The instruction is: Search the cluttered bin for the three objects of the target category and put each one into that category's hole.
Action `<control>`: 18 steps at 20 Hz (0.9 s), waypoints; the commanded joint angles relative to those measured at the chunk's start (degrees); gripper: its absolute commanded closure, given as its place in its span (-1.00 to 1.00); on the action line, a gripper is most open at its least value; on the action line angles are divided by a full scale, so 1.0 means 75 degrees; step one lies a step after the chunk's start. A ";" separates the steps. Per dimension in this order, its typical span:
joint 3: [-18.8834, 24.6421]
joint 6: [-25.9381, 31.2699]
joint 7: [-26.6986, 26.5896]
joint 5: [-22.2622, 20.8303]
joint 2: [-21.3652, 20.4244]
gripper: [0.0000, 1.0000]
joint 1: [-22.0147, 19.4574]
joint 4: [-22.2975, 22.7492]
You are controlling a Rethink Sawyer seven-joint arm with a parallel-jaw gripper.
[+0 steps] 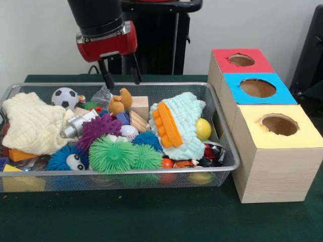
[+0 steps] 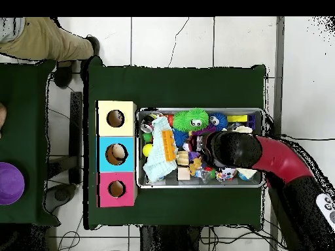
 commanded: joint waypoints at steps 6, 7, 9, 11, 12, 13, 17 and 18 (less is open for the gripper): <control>0.0490 0.0731 -0.2589 -0.1740 0.0802 -1.00 -0.0228 -0.1373; 0.0499 0.0706 -0.2645 -0.1875 0.0909 -1.00 -0.0253 -0.1484; 0.0541 0.0592 -0.2738 -0.2106 0.1110 -1.00 -0.0333 -0.1624; 0.0554 0.0490 -0.2795 -0.2291 0.1351 -1.00 -0.0385 -0.1762; 0.0554 0.0376 -0.2785 -0.2398 0.1455 -1.00 -0.0419 -0.1782; 0.0544 0.0209 -0.2766 -0.2522 0.1582 -1.00 -0.0461 -0.1835; 0.0594 -0.0126 -0.2790 -0.2895 0.2094 -1.00 -0.0613 -0.2030; 0.0604 -0.0154 -0.2767 -0.2968 0.2162 -1.00 -0.0638 -0.2030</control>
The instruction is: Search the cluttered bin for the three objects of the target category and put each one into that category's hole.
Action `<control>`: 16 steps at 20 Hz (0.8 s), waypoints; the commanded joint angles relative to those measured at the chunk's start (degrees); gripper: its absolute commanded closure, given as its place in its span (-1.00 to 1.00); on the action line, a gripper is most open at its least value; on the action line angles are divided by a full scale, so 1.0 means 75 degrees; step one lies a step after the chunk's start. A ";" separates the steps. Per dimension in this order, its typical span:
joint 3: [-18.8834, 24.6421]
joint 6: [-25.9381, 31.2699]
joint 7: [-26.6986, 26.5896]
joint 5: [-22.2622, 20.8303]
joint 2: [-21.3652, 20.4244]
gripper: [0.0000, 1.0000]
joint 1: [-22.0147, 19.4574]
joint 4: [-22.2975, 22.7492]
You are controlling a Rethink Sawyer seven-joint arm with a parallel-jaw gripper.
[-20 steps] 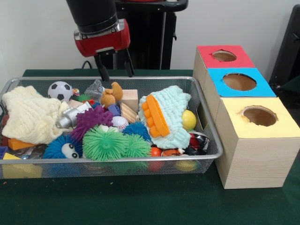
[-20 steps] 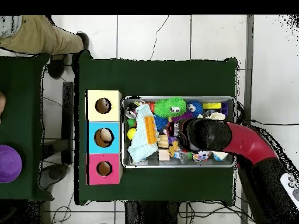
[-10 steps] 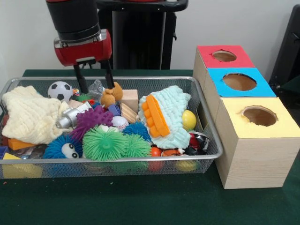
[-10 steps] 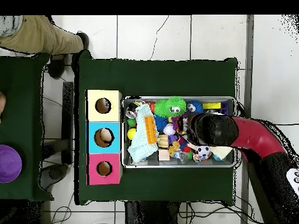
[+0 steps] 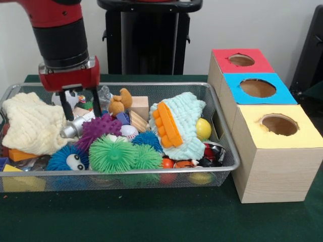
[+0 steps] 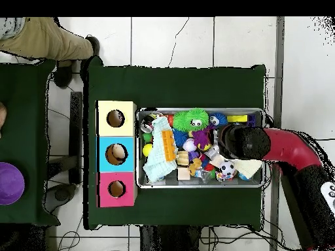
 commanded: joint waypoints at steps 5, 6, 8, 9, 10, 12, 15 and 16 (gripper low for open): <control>0.0390 -0.0488 -0.2344 -0.1399 0.1595 -1.00 -0.0389 -0.0692; 0.0377 -0.0613 -0.2222 -0.1490 0.1649 -1.00 -0.0393 -0.0619; 0.0311 -0.0801 -0.2038 -0.1707 0.1697 -1.00 -0.0382 -0.0487; 0.0284 -0.0827 -0.1978 -0.1776 0.1715 -1.00 -0.0349 -0.0454; 0.0247 -0.0881 -0.1873 -0.1847 0.1743 -1.00 -0.0321 -0.0418; 0.0215 -0.0863 -0.1820 -0.1914 0.1828 -1.00 -0.0287 -0.0378; 0.0119 -0.1033 -0.1607 -0.1998 0.1867 -1.00 -0.0264 -0.0202; 0.0080 -0.1136 -0.1504 -0.2048 0.1848 -1.00 -0.0243 -0.0119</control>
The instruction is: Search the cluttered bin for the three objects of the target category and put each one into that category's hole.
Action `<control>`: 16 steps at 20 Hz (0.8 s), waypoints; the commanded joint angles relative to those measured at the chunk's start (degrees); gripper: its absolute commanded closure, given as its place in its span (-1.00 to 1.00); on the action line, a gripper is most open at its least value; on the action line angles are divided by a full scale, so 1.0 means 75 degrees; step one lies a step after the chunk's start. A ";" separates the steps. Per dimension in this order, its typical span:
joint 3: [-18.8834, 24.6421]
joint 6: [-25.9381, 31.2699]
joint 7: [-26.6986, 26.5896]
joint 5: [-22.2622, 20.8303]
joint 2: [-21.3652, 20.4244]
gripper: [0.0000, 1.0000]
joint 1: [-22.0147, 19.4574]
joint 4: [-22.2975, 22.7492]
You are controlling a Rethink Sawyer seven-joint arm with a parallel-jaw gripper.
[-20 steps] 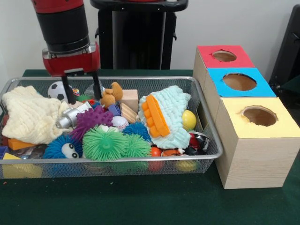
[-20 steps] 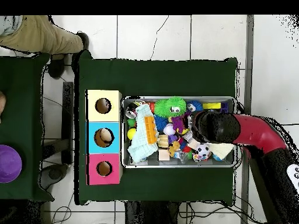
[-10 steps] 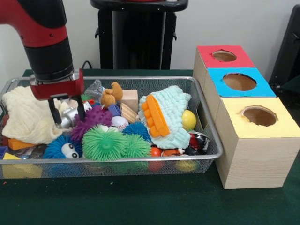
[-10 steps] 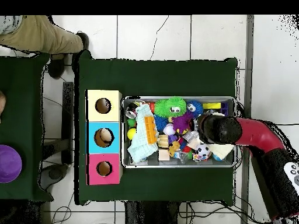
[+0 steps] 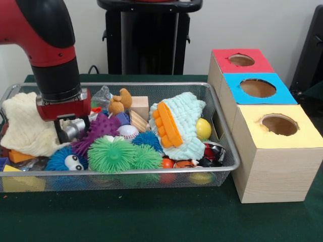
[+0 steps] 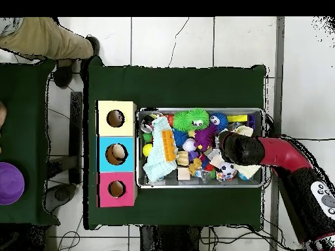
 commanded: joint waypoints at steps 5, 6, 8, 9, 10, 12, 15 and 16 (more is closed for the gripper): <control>0.0088 -0.0368 -0.1408 -0.0794 0.0654 -1.00 0.0083 0.0308; 0.0085 -0.0372 -0.1385 -0.0801 0.0660 -1.00 0.0082 0.0315; 0.0087 -0.0407 -0.1330 -0.0825 0.0661 -1.00 0.0082 0.0326; 0.0090 -0.0418 -0.1309 -0.0833 0.0653 -1.00 0.0082 0.0337; 0.0089 -0.0451 -0.1278 -0.0845 0.0647 -1.00 0.0085 0.0358; 0.0072 -0.0562 -0.1174 -0.0875 0.0621 -1.00 0.0080 0.0425; -0.0008 -0.0778 -0.0959 -0.0948 0.0550 -1.00 0.0101 0.0535; -0.0028 -0.0834 -0.0915 -0.0970 0.0526 -1.00 0.0111 0.0568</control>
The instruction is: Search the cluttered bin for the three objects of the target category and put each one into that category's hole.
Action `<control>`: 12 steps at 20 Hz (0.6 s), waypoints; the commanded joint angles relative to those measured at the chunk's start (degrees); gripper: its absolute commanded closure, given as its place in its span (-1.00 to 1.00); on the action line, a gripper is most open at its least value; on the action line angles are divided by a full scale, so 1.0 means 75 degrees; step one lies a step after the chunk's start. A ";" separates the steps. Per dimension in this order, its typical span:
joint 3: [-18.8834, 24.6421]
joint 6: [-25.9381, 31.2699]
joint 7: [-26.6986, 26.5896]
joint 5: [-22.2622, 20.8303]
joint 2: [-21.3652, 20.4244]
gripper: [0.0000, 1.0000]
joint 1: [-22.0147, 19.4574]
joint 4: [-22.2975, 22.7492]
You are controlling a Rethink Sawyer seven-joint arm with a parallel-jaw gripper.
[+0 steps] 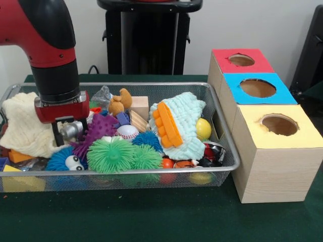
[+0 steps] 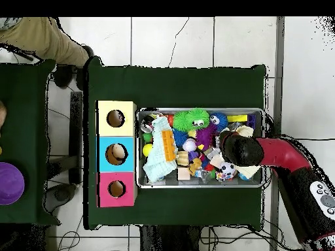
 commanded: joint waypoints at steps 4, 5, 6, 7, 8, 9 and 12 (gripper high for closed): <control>-0.0166 -0.0796 -0.0506 -0.0639 0.0470 1.00 0.0111 0.0742; -0.0189 -0.0830 -0.0467 -0.0662 0.0453 1.00 0.0134 0.0748; -0.0212 -0.0864 -0.0427 -0.0686 0.0437 1.00 0.0157 0.0754; -0.0212 -0.0888 -0.0424 -0.0690 0.0435 1.00 0.0167 0.0750; -0.0217 -0.0934 -0.0400 -0.0683 0.0435 1.00 0.0168 0.0764; -0.0227 -0.0980 -0.0365 -0.0683 0.0434 1.00 0.0175 0.0777; -0.0291 -0.1115 -0.0226 -0.0676 0.0417 1.00 0.0221 0.0826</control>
